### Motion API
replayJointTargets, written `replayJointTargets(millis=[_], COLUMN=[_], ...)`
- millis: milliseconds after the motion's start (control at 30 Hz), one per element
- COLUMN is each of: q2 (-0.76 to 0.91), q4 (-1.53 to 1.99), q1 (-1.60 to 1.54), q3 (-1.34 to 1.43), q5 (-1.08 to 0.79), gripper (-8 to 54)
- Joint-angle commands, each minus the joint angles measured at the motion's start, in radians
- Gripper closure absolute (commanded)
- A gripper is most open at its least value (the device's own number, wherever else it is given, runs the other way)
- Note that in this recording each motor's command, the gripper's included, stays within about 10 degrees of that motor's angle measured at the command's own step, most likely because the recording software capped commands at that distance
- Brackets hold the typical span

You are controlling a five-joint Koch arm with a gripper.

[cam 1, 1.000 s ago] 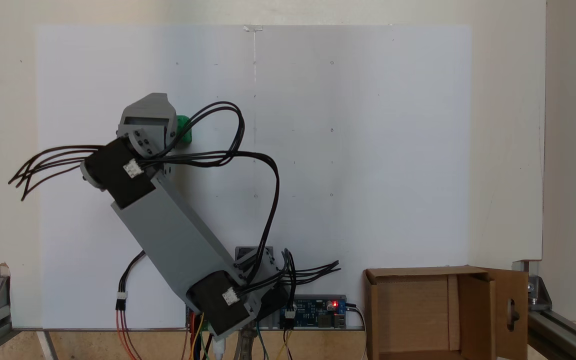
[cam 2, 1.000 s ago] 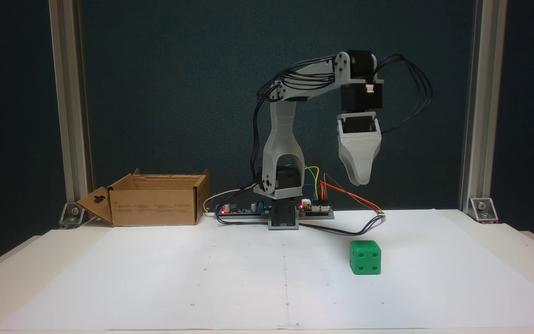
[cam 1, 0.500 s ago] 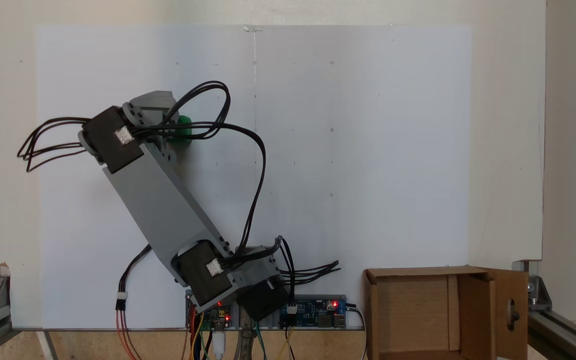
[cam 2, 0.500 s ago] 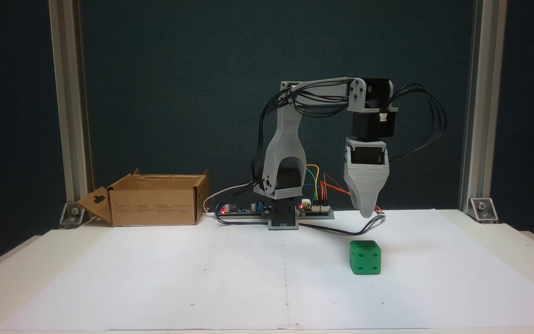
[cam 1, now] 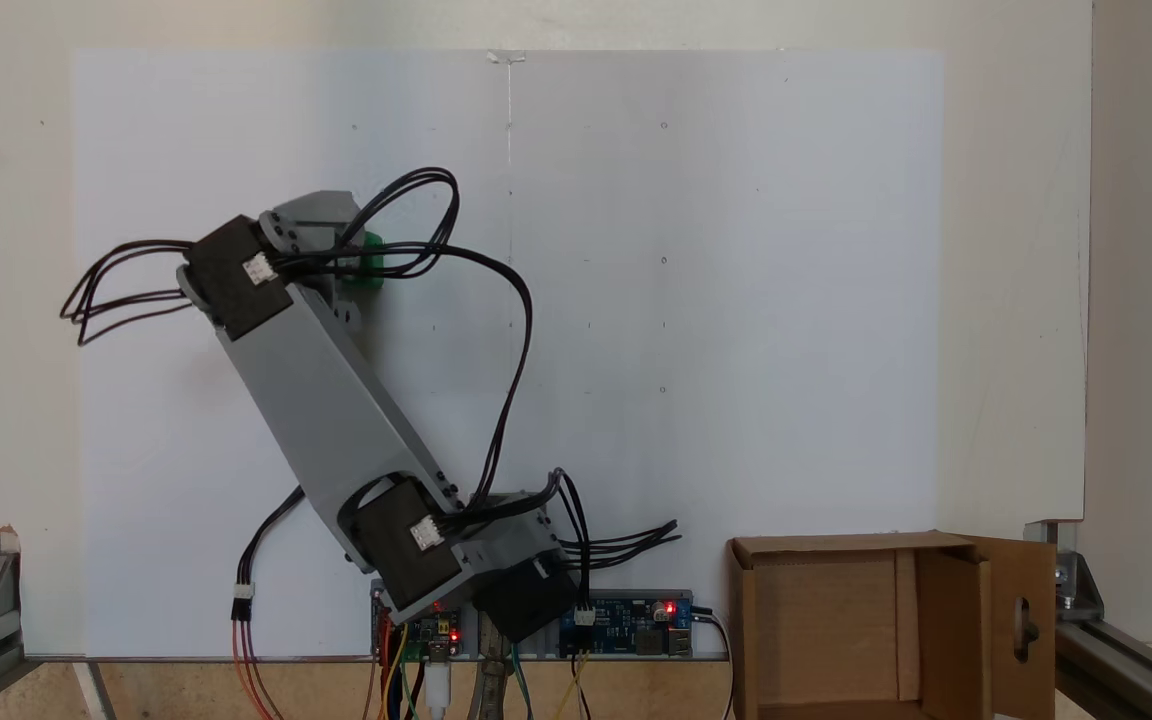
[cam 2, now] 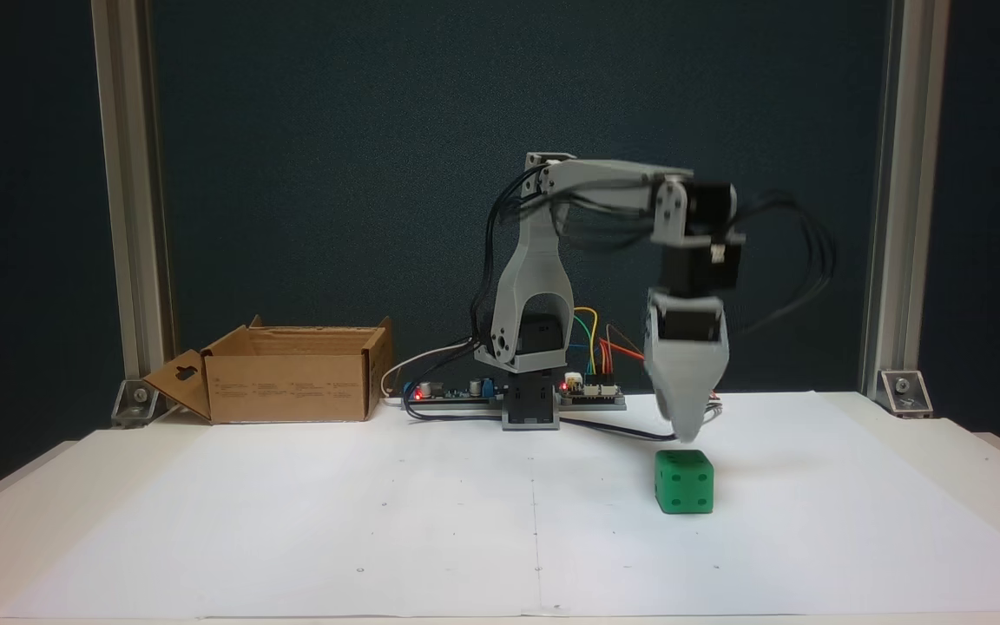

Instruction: Grasp a green dice and put it in the bin.

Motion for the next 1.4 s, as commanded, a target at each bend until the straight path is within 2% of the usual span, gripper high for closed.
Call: replayJointTargets(millis=[0, 400, 1367], q2=[0.021, 0.048, 0.023], q4=[-0.037, -0.160, -0.204], q1=[-0.005, -0.005, 0.026], q3=[-0.005, 0.084, 0.130], q5=[0.075, 0.094, 0.156], gripper=[1.4, 1.5, 2.5])
